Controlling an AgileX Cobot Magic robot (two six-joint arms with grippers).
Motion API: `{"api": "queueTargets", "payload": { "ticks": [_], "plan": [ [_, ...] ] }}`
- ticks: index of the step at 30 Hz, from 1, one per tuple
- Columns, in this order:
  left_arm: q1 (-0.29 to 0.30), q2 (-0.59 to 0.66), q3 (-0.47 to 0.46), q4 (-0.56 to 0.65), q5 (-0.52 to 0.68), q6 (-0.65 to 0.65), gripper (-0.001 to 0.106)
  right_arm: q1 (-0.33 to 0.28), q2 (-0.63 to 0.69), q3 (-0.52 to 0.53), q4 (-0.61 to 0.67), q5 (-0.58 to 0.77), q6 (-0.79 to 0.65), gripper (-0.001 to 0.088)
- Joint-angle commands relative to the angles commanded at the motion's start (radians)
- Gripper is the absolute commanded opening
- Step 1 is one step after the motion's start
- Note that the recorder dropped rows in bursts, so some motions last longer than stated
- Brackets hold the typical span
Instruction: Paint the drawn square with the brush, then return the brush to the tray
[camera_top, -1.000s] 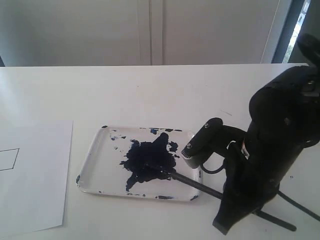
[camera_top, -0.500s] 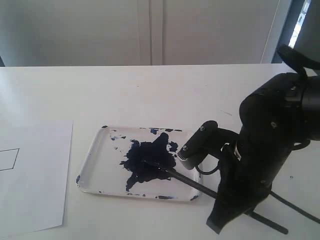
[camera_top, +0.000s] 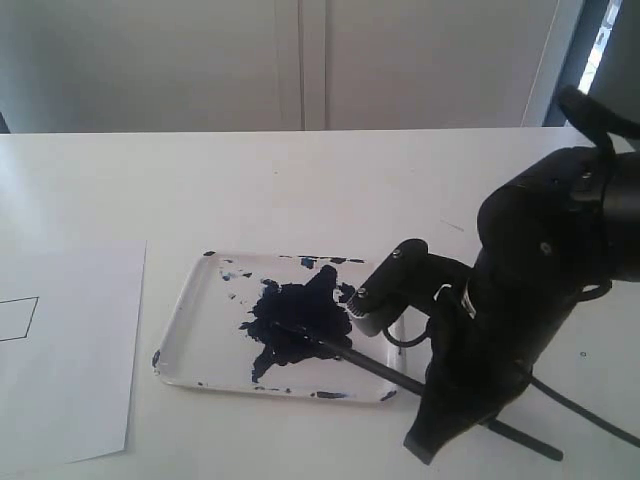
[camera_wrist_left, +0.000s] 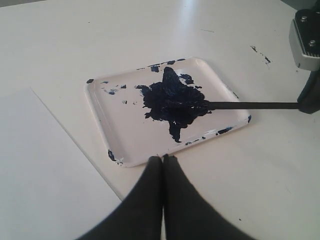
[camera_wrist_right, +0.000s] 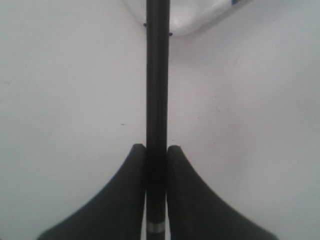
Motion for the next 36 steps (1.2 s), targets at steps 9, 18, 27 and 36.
{"api": "queueTargets", "payload": {
  "ticks": [9,18,27,36],
  "plan": [
    [0.0,0.0,0.0,0.0,0.0,0.0,0.0,0.0,0.002,0.0,0.07,0.031,-0.015,0.0],
    [0.0,0.0,0.0,0.0,0.0,0.0,0.0,0.0,0.002,-0.013,0.126,0.013,-0.059,0.0],
    [0.0,0.0,0.0,0.0,0.0,0.0,0.0,0.0,0.002,-0.087,0.032,0.014,-0.029,0.0],
    [0.0,0.0,0.0,0.0,0.0,0.0,0.0,0.0,0.002,-0.09,0.029,0.048,-0.028,0.0]
  ]
}}
